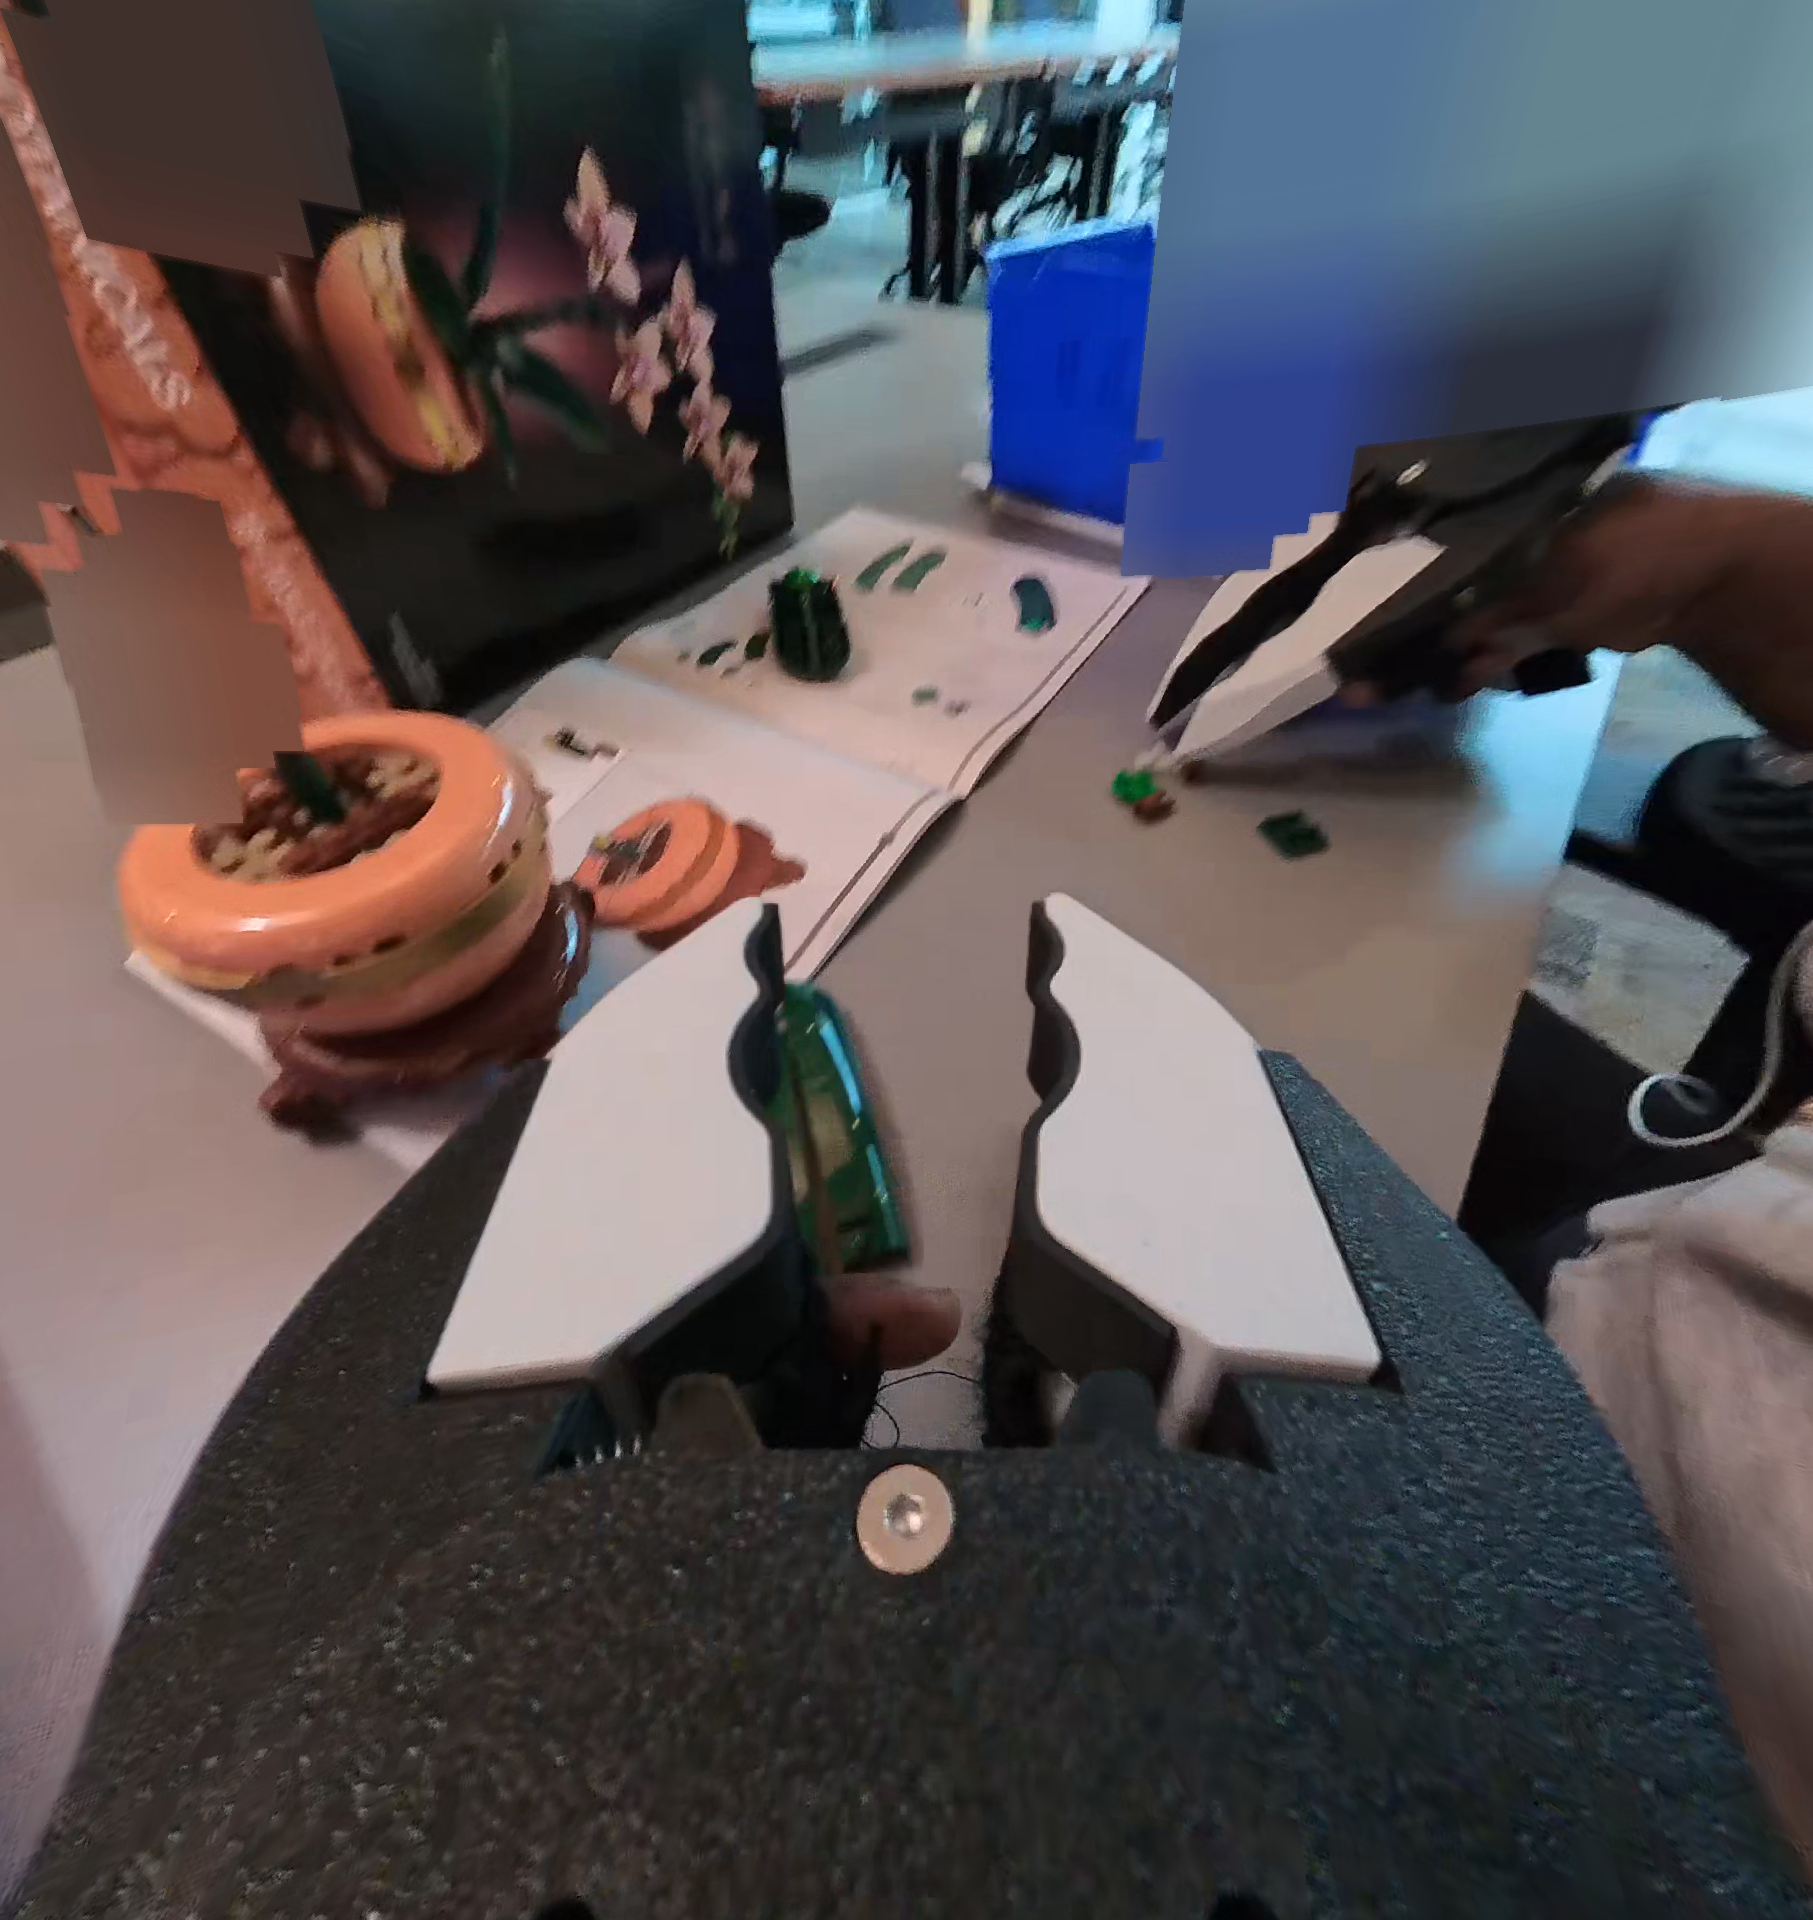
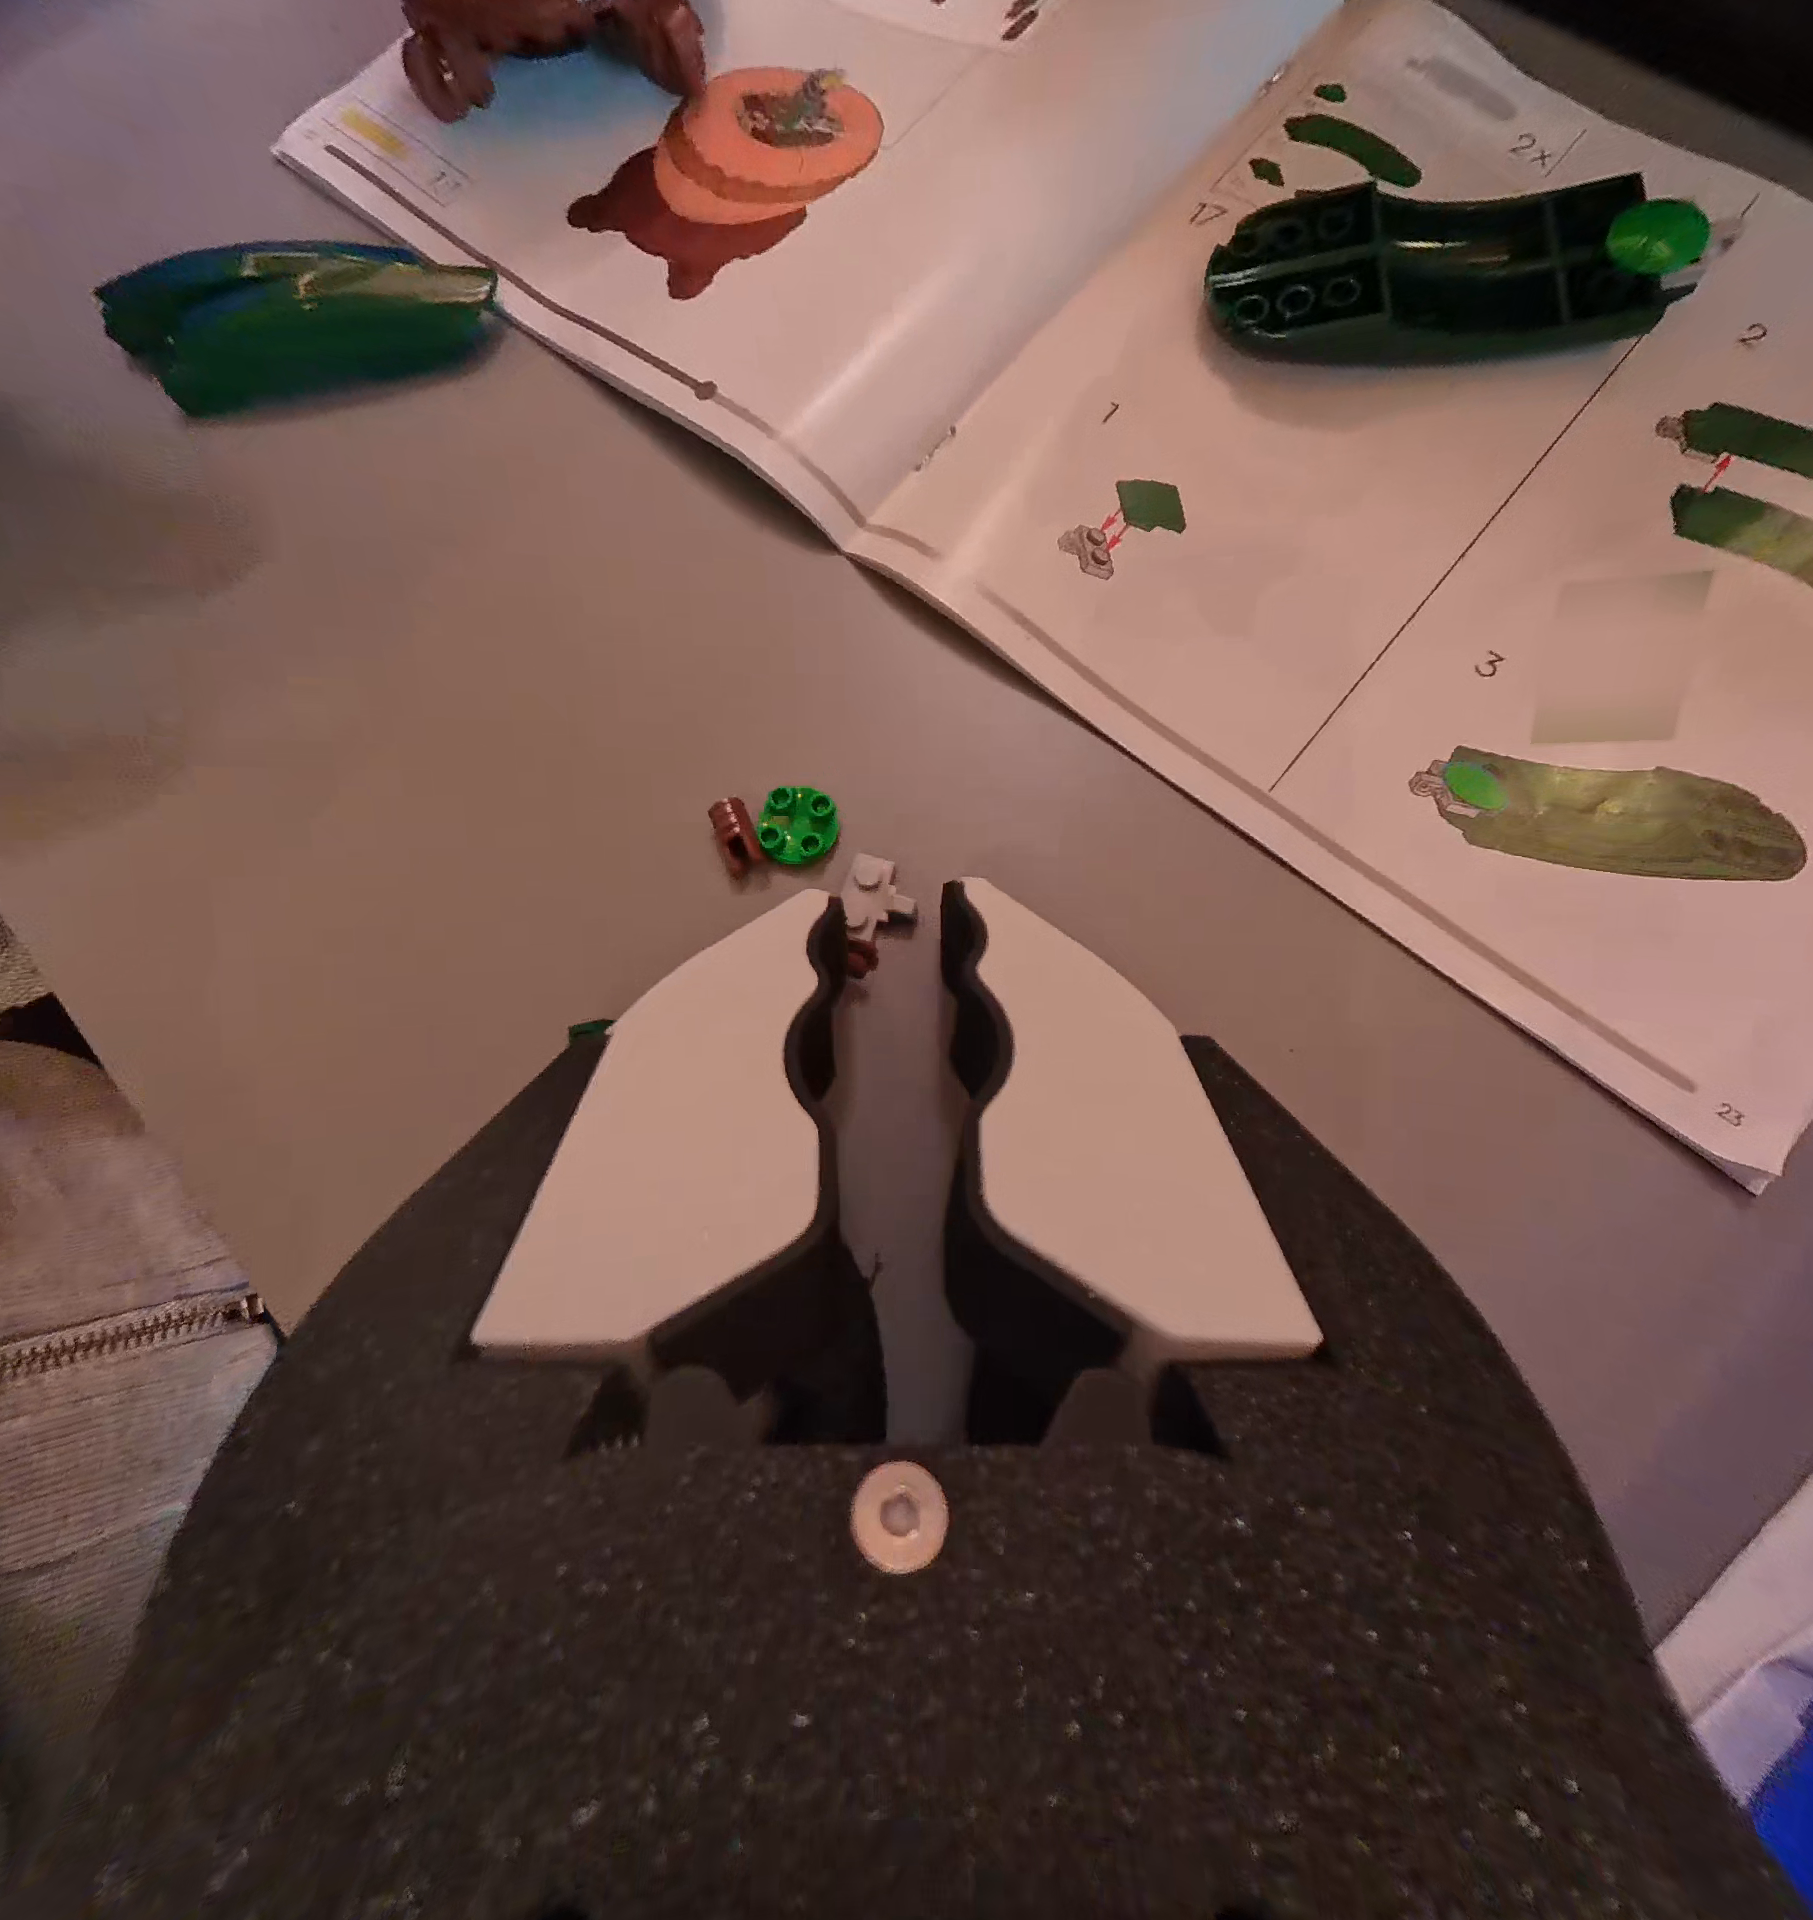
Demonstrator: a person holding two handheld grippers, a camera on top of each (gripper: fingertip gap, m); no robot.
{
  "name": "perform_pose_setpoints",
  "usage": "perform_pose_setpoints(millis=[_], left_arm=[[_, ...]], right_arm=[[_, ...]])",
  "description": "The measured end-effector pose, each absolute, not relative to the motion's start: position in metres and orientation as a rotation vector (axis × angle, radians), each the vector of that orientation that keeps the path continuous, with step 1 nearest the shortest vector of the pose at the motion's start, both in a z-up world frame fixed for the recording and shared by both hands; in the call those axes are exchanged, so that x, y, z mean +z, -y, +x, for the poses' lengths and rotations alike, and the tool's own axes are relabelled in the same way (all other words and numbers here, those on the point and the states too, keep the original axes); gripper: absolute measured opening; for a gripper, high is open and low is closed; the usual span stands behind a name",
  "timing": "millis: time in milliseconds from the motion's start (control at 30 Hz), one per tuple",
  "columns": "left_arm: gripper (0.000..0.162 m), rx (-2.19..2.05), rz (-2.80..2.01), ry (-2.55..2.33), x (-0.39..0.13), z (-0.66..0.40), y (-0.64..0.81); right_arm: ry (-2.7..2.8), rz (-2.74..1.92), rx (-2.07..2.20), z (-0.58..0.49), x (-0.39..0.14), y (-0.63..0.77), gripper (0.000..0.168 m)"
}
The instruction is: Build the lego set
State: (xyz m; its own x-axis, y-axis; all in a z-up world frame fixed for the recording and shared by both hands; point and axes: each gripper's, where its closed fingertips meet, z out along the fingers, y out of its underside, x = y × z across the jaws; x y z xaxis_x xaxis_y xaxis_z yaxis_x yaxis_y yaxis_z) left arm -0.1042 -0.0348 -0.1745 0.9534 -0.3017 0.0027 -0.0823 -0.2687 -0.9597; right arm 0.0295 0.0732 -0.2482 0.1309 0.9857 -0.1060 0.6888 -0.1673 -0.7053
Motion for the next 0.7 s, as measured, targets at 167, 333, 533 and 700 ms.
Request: perform_pose_setpoints(millis=[167, 333, 533, 700], left_arm=[[0.043, -0.373, -1.74, -0.314, -0.166, -0.084, 0.027], [0.042, -0.464, -1.686, -0.342, -0.163, -0.068, 0.025], [0.041, -0.593, -1.65, -0.338, -0.164, -0.054, 0.021], [0.037, -0.582, -1.478, -0.419, -0.145, -0.037, 0.019]], right_arm=[[1.694, -1.973, 0.712, 0.028, -0.253, -0.072, 0.017], [1.813, -1.915, 0.674, 0.023, -0.254, -0.071, 0.014], [1.716, -1.595, 0.96, 0.004, -0.221, -0.061, 0.014], [1.405, -1.418, 1.929, -0.005, -0.138, -0.017, 0.014]])
